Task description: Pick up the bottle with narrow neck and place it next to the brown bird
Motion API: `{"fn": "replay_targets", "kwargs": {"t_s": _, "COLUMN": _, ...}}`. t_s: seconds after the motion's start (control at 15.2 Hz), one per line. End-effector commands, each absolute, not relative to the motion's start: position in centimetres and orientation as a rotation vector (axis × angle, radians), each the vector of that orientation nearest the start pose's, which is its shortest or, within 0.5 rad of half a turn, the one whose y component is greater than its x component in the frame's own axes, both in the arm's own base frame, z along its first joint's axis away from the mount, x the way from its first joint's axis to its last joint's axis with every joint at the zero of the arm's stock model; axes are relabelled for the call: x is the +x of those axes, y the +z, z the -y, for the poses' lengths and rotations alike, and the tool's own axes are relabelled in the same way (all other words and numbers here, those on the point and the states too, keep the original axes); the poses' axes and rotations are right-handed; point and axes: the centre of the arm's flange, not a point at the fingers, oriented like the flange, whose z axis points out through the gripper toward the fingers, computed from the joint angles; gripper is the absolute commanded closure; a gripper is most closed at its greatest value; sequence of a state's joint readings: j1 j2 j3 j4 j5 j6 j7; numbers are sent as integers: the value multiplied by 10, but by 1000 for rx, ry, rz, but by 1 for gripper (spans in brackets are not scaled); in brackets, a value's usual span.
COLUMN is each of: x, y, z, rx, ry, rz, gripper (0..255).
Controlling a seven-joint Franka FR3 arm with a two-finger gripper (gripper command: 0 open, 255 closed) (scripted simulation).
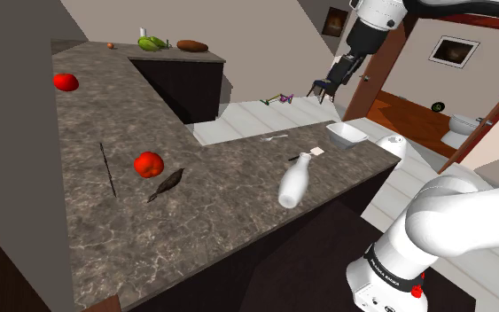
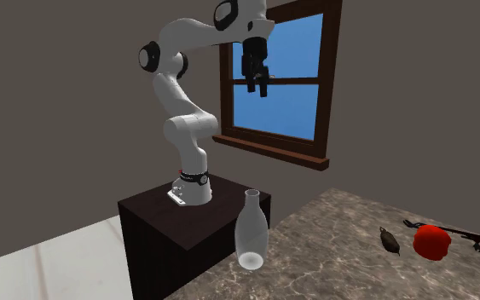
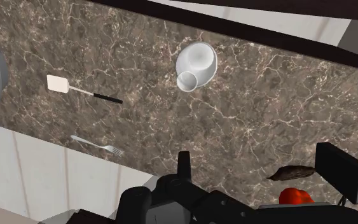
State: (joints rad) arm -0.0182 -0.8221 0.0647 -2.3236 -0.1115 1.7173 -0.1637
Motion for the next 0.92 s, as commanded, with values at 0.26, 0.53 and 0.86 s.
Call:
{"fn": "replay_targets", "kwargs": {"t_s": 0.26, "x": 326, "y": 587, "z": 15, "rx": -3242, "ry": -299, "rz": 365, "gripper": 0}}
{"fn": "replay_targets", "kwargs": {"t_s": 0.53, "x": 340, "y": 540, "z": 40, "rx": -3201, "ry": -261, "rz": 401, "gripper": 0}}
{"fn": "replay_targets", "kwargs": {"t_s": 0.86, "x": 357, "y": 479, "z": 68, "rx": -3149, "ry": -216, "rz": 444, "gripper": 0}}
